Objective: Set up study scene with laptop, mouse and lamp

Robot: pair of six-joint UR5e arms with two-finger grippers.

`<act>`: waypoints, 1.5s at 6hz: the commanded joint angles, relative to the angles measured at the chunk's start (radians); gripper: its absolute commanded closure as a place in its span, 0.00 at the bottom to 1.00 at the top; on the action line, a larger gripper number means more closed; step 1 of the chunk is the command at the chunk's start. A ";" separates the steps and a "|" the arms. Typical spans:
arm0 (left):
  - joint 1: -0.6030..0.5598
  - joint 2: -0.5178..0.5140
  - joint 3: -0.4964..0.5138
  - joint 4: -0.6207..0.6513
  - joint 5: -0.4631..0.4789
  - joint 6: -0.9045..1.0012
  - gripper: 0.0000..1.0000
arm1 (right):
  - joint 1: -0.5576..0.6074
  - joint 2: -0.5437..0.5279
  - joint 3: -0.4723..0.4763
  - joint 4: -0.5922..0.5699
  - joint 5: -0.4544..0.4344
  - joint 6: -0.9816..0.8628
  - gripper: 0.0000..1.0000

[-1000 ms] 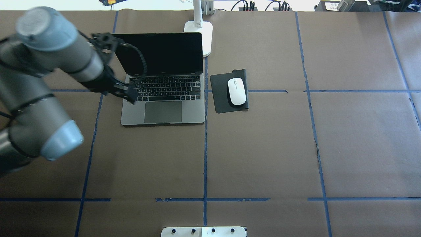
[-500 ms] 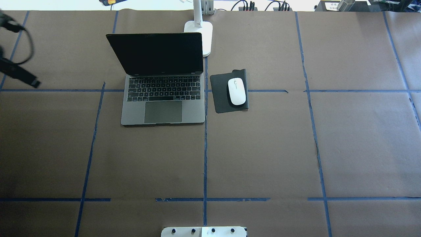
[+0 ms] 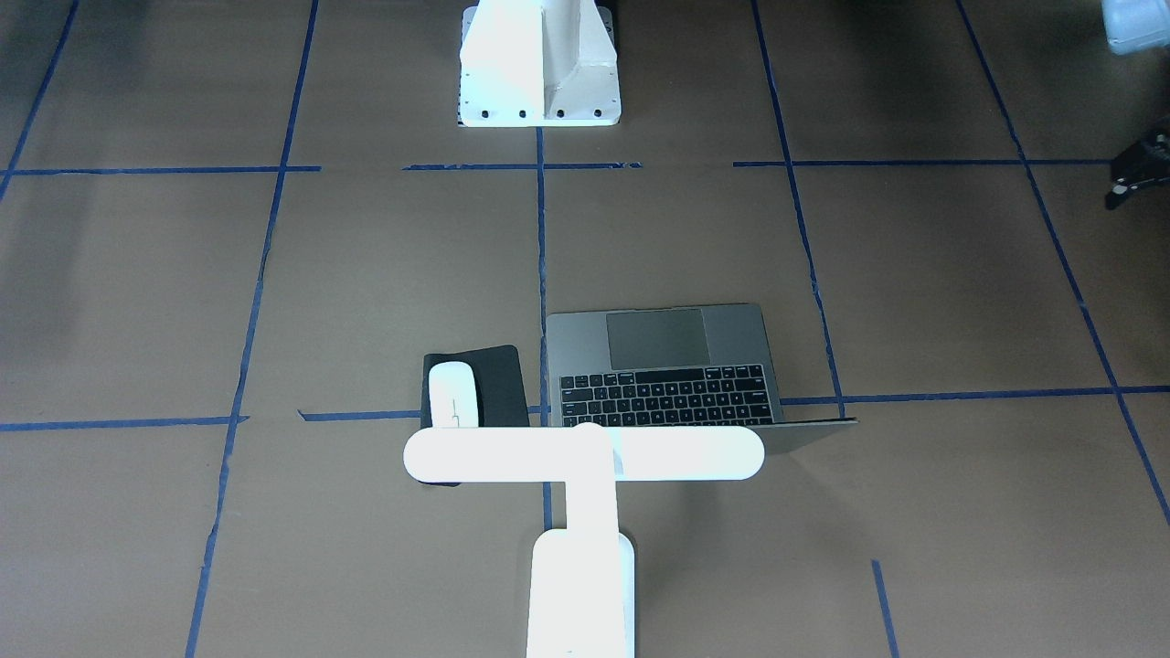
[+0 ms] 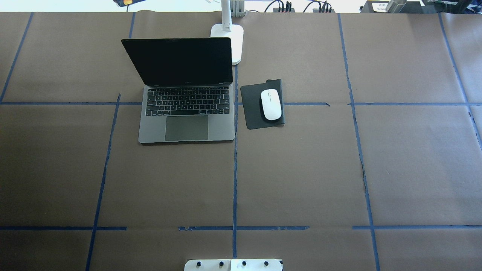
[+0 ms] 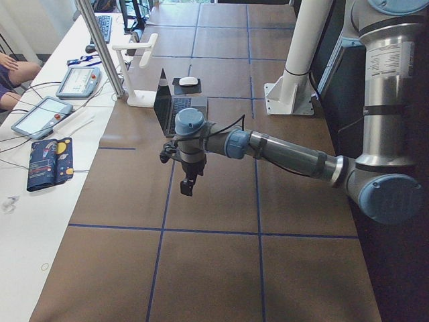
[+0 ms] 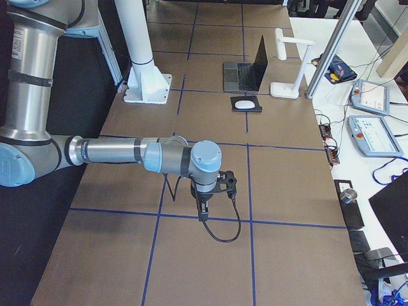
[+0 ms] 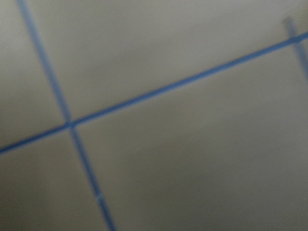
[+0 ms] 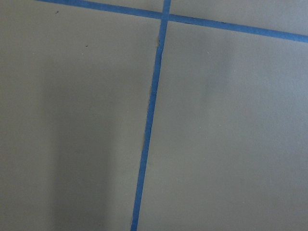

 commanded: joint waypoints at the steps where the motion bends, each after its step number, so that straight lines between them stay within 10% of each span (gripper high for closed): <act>1: -0.050 0.095 0.022 -0.005 0.009 0.027 0.00 | -0.001 -0.001 0.001 0.005 0.002 0.001 0.00; 9: -0.101 0.140 0.019 -0.006 0.003 0.021 0.00 | -0.013 -0.001 0.001 0.012 0.000 0.000 0.00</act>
